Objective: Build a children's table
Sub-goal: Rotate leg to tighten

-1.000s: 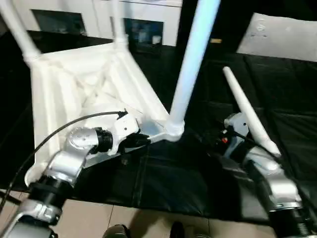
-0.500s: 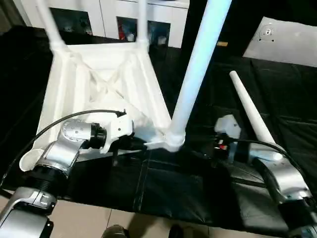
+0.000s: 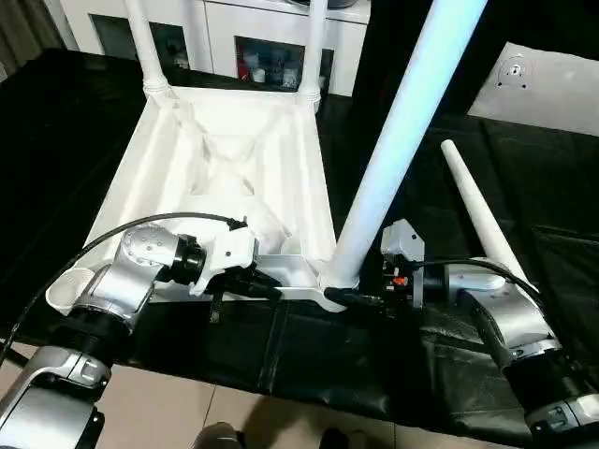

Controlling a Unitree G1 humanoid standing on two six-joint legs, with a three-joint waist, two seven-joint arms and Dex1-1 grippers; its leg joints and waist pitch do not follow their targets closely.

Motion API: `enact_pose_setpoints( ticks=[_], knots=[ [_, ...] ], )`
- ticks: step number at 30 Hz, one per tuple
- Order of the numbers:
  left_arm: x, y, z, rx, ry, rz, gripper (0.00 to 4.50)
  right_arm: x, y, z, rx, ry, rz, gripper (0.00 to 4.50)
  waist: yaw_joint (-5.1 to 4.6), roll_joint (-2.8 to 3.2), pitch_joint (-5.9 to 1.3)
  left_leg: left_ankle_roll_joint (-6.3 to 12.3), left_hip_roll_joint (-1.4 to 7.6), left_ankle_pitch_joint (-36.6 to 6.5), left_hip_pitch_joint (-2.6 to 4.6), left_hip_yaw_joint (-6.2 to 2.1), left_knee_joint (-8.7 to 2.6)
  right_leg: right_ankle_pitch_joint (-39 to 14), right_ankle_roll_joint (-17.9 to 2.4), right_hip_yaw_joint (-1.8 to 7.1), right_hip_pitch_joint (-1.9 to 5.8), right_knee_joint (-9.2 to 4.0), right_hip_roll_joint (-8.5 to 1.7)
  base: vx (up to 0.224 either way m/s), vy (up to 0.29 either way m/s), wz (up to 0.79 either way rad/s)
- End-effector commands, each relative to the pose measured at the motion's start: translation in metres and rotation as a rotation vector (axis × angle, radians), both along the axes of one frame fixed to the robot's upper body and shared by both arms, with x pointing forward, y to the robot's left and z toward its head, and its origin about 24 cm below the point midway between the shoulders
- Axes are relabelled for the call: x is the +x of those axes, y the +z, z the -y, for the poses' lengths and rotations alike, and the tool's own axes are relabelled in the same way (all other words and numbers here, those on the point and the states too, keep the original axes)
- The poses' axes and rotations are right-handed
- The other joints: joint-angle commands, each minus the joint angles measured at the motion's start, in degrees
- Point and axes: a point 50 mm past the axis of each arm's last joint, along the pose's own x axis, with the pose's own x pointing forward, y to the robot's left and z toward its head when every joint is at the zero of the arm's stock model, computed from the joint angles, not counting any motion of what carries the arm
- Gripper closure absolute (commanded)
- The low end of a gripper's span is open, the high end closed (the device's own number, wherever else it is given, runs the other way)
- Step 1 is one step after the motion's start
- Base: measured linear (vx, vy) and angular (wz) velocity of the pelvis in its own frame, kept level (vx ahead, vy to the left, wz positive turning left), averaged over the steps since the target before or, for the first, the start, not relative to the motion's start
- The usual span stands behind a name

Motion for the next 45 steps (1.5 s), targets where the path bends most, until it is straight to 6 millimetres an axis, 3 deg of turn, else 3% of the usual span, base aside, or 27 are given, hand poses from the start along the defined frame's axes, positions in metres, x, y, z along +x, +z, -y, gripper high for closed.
enact_pose_setpoints(
  ticks=[1, 5, 16, 20, 22, 23, 24, 26, 28, 29, 30, 31, 33, 34, 35, 36, 37, 40, 41, 43, 45],
  knots=[
    [-0.007, -0.008, 0.009, 0.052, -0.103, -0.034, 4.5, 0.003, 0.003, 0.001, 0.005, 0.008, -0.003, 1.25, -0.22, -0.03, -4.79, 4.43, 3.85, -5.4, -0.03, -0.87, -3.82, -15.2, -9.7, 4.93, 3.65, -3.82, -5.02, 0.0, 0.0, 0.0],
    [-0.006, -0.009, 0.007, 0.054, -0.104, -0.038, 4.5, 0.005, 0.003, 0.001, 0.013, 0.015, -0.014, 1.62, -0.18, 0.0, -4.73, 4.45, 3.84, -5.6, -0.16, -0.91, -3.81, -15.9, -9.4, 4.87, 3.75, -3.89, -5.06, 0.0, 0.0, 0.0],
    [-0.004, -0.011, 0.005, 0.069, -0.093, -0.04, 4.5, 0.002, -0.001, 0.0, 0.017, 0.048, -0.043, 1.74, -0.06, 0.23, -4.78, 4.44, 3.88, -5.3, -0.11, -0.91, -3.77, -15.2, -9.6, 4.85, 3.73, -3.76, -5.01, 0.0, 0.0, 0.0],
    [0.004, -0.014, 0.01, 0.044, 0.036, -0.016, 4.5, -0.005, -0.007, -0.005, 0.051, 0.027, -0.081, 1.74, 0.07, 0.3, -4.61, 3.91, 4.01, -6.8, 0.05, -0.88, -3.87, -16.8, -9.4, 4.88, 3.67, -4.14, -5.04, 0.0, 0.0, 0.0],
    [0.013, -0.013, 0.02, -0.033, 0.203, 0.018, 4.5, -0.007, -0.016, -0.013, 0.074, -0.084, -0.095, 1.74, 0.25, 0.22, -4.41, 3.33, 4.08, -8.4, 0.34, -0.88, -3.99, -19.9, -8.9, 4.85, 3.43, -4.59, -5.15, 0.0, 0.0, 0.0],
    [0.017, -0.012, 0.027, -0.084, 0.27, 0.016, 4.5, -0.006, -0.02, -0.017, 0.084, -0.15, -0.083, 1.74, 0.51, 0.42, -4.18, 2.43, 4.17, -9.8, 0.82, -0.88, -4.11, -22.5, -8.2, 4.89, 3.09, -5.17, -5.29, 0.0, 0.0, 0.0],
    [0.018, -0.011, 0.03, -0.101, 0.298, 0.018, 4.5, -0.006, -0.022, -0.019, 0.088, -0.184, -0.087, 1.74, 0.29, 0.23, -3.8, 1.59, 3.81, -12.2, 0.8, -1.0, -4.18, -27.5, -7.0, 4.52, 3.11, -5.75, -5.24, 0.0, 0.0, 0.0],
    [0.021, -0.01, 0.037, -0.136, 0.362, 0.024, 4.5, -0.004, -0.026, -0.024, 0.098, -0.262, -0.099, 1.75, -0.14, 0.25, -3.53, 0.63, 3.31, -15.6, 1.05, -1.38, -4.17, -36.3, -2.7, 3.75, 3.08, -7.19, -5.35, 0.0, 0.0, 0.0],
    [0.028, -0.005, 0.054, -0.21, 0.493, 0.037, 4.5, 0.001, -0.033, -0.036, 0.139, -0.429, -0.122, 1.75, -0.77, 0.44, -3.25, -0.16, 3.44, -18.0, 1.57, -1.53, -4.12, -39.1, -1.3, 3.18, 2.75, -7.84, -5.3, -0.054, 0.021, -0.04],
    [0.03, -0.002, 0.062, -0.242, 0.539, 0.037, 4.5, 0.003, -0.035, -0.041, 0.149, -0.501, -0.133, 1.75, -1.94, 0.56, -3.19, -0.46, 3.38, -21.9, 2.02, -2.02, -3.84, -41.2, 0.9, 1.35, 3.17, -9.27, -5.3, -0.053, 0.028, -0.04],
    [0.031, 0.0, 0.072, -0.273, 0.592, 0.03, 4.5, 0.007, -0.036, -0.049, 0.16, -0.598, -0.136, 1.75, -1.94, 0.56, -3.19, -0.46, 3.38, -21.9, 2.02, -2.02, -3.84, -41.2, 0.9, 1.35, 3.17, -9.27, -5.3, 0.0, 0.0, 0.0],
    [0.032, 0.002, 0.077, -0.286, 0.629, 0.038, 4.5, 0.008, -0.037, -0.053, 0.164, -0.648, -0.14, 1.75, -2.74, 1.55, -3.4, -0.48, 4.01, -24.5, 2.08, -2.56, -4.18, -38.6, 1.2, 0.5, 3.7, -9.4, -5.33, 0.0, 0.0, 0.0],
    [0.033, 0.005, 0.086, -0.298, 0.687, 0.059, 4.5, 0.012, -0.038, -0.061, 0.164, -0.717, -0.148, 1.75, -3.94, 1.87, -3.31, -0.05, 4.72, -28.3, 1.57, -2.96, -4.87, -35.4, 1.6, 0.22, 4.48, -8.86, -5.14, -0.02, 0.062, -0.05],
    [0.033, 0.005, 0.09, -0.304, 0.704, 0.063, 4.5, 0.013, -0.038, -0.064, 0.164, -0.748, -0.155, 1.75, -4.13, 1.88, -3.43, -0.12, 4.8, -28.6, 1.52, -2.95, -5.01, -34.4, 1.4, 0.65, 4.38, -8.58, -5.28, -0.014, 0.06, -0.03],
    [0.032, 0.007, 0.095, -0.311, 0.722, 0.068, 4.5, 0.015, -0.039, -0.067, 0.165, -0.783, -0.163, 1.75, -4.43, 1.84, -3.24, -0.28, 4.25, -28.5, 1.92, -2.76, -4.74, -35.8, 1.0, 0.8, 3.72, -9.13, -5.6, 0.0, 0.0, 0.0],
    [0.031, 0.008, 0.105, -0.314, 0.759, 0.083, 4.5, 0.019, -0.041, -0.074, 0.145, -0.865, -0.178, 1.75, -4.63, 1.69, -3.29, -0.08, 3.63, -27.0, 1.94, -2.58, -4.22, -37.6, 1.3, 0.52, 3.71, -9.68, -5.95, 0.0, 0.0, 0.0],
    [0.031, 0.007, 0.108, -0.309, 0.772, 0.091, 4.5, 0.02, -0.041, -0.076, 0.134, -0.884, -0.177, 1.75, -4.89, 1.76, -3.38, 0.14, 3.55, -24.9, 1.47, -2.58, -4.29, -37.0, 1.3, 0.64, 3.95, -9.6, -5.95, 0.0, 0.0, 0.0],
    [0.029, 0.004, 0.11, -0.276, 0.784, 0.108, 4.5, 0.021, -0.041, -0.078, 0.152, -0.932, -0.199, 1.75, -5.05, 1.57, -3.67, 1.14, 3.49, -22.0, 1.29, -2.3, -4.48, -32.7, 0.3, 1.59, 3.67, -9.15, -5.85, 0.0, 0.0, 0.0],
    [0.029, 0.004, 0.11, -0.276, 0.784, 0.108, 4.5, 0.021, -0.041, -0.078, 0.152, -0.932, -0.199, 1.75, -5.01, 1.59, -3.77, 1.72, 3.47, -20.3, 0.97, -2.27, -4.62, -30.8, -0.7, 1.99, 3.74, -8.71, -5.84, 0.0, 0.0, 0.0],
    [0.029, 0.003, 0.108, -0.256, 0.795, 0.117, 4.5, 0.022, -0.041, -0.078, 0.16, -0.948, -0.201, 1.19, -4.89, 1.63, -4.07, 2.47, 3.79, -16.9, 0.66, -1.99, -4.78, -25.5, -3.2, 2.87, 3.7, -7.71, -5.59, 0.0, 0.0, 0.0],
    [0.03, 0.0, 0.1, -0.218, 0.795, 0.13, 4.5, 0.024, -0.039, -0.073, 0.169, -0.962, -0.187, 1.02, -4.82, 1.36, -4.19, 2.81, 3.72, -15.3, 0.42, -1.8, -4.79, -23.3, -4.7, 3.52, 3.59, -6.99, -5.46, 0.0, 0.0, 0.0]
  ],
)
